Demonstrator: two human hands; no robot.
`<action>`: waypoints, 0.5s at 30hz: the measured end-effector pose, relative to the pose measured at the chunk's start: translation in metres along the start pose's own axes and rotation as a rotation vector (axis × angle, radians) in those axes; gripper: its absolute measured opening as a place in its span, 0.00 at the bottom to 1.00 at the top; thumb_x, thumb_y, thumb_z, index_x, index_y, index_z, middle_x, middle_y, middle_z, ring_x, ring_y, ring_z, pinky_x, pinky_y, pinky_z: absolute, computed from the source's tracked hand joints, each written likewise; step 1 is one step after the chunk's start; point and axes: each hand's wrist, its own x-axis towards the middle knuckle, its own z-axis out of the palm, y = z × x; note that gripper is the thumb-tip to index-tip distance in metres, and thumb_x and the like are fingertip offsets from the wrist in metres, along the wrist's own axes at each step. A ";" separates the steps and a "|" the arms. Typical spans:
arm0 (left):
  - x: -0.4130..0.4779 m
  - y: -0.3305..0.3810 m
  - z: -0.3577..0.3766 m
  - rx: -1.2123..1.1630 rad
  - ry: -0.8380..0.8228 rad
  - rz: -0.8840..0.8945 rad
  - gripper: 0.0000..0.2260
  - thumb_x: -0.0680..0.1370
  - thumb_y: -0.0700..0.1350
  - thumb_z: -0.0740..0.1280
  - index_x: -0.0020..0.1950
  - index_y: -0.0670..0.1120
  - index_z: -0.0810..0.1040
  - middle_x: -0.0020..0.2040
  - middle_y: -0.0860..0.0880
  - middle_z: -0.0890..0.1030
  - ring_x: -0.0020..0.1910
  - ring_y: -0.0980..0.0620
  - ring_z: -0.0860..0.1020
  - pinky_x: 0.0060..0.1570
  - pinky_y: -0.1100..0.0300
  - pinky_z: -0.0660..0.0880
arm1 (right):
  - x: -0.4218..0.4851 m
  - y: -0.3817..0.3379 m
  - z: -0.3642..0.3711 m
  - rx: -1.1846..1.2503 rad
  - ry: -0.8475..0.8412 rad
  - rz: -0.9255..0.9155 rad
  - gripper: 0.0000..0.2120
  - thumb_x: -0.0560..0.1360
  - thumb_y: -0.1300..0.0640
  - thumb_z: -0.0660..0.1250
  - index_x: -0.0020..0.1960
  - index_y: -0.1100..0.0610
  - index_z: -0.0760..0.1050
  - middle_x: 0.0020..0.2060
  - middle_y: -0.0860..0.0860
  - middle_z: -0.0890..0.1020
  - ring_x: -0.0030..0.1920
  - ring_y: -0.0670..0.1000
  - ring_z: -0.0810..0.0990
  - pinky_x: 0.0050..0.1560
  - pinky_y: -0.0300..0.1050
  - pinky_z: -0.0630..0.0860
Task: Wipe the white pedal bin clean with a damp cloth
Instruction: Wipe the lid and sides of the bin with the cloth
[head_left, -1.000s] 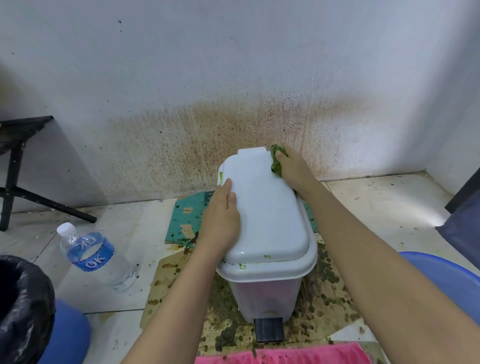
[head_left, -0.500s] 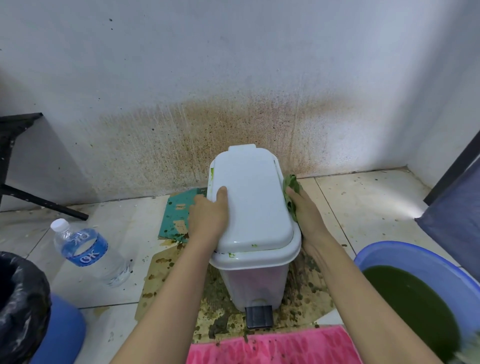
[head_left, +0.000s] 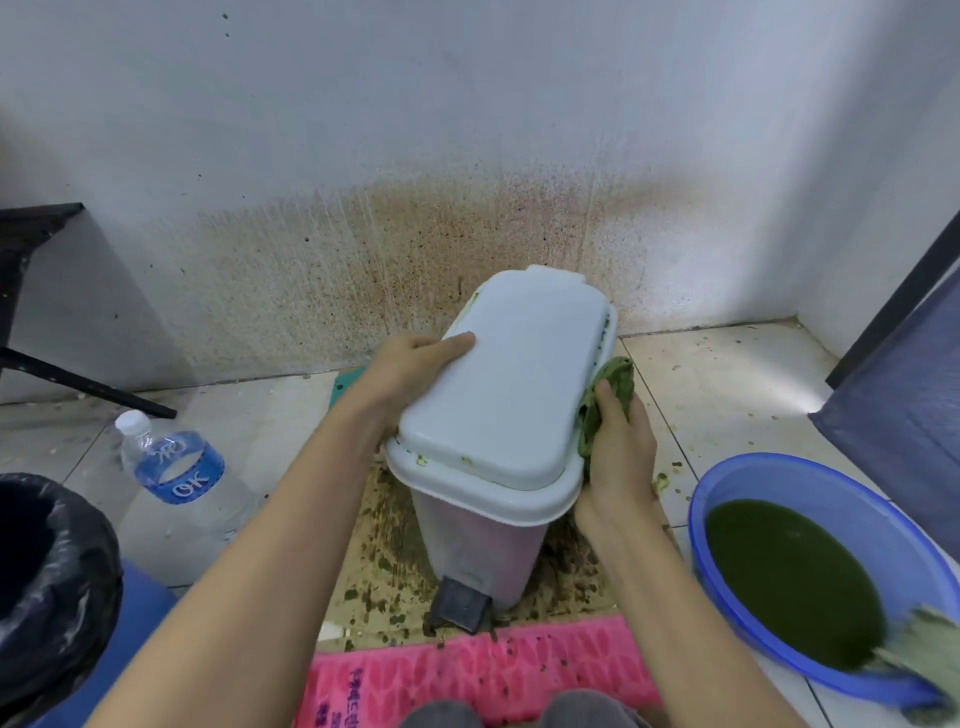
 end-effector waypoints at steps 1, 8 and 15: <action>0.003 0.006 -0.005 0.041 -0.057 0.001 0.15 0.74 0.55 0.75 0.44 0.43 0.85 0.45 0.45 0.87 0.40 0.45 0.85 0.39 0.54 0.82 | -0.008 0.005 0.001 0.024 0.049 -0.018 0.12 0.80 0.54 0.64 0.62 0.50 0.78 0.54 0.49 0.84 0.55 0.50 0.83 0.56 0.53 0.80; 0.022 0.001 -0.039 0.188 -0.312 -0.099 0.16 0.76 0.54 0.73 0.60 0.47 0.84 0.53 0.44 0.86 0.50 0.43 0.86 0.45 0.51 0.83 | -0.023 0.042 0.004 -0.022 0.240 -0.090 0.18 0.82 0.57 0.60 0.71 0.54 0.70 0.65 0.51 0.78 0.64 0.51 0.77 0.64 0.56 0.76; 0.009 -0.029 -0.036 0.156 0.042 0.011 0.18 0.77 0.60 0.69 0.36 0.49 0.84 0.35 0.50 0.85 0.32 0.51 0.82 0.33 0.59 0.78 | 0.066 0.001 0.012 -0.198 0.168 -0.107 0.17 0.82 0.50 0.59 0.68 0.54 0.73 0.59 0.52 0.79 0.58 0.52 0.80 0.57 0.51 0.79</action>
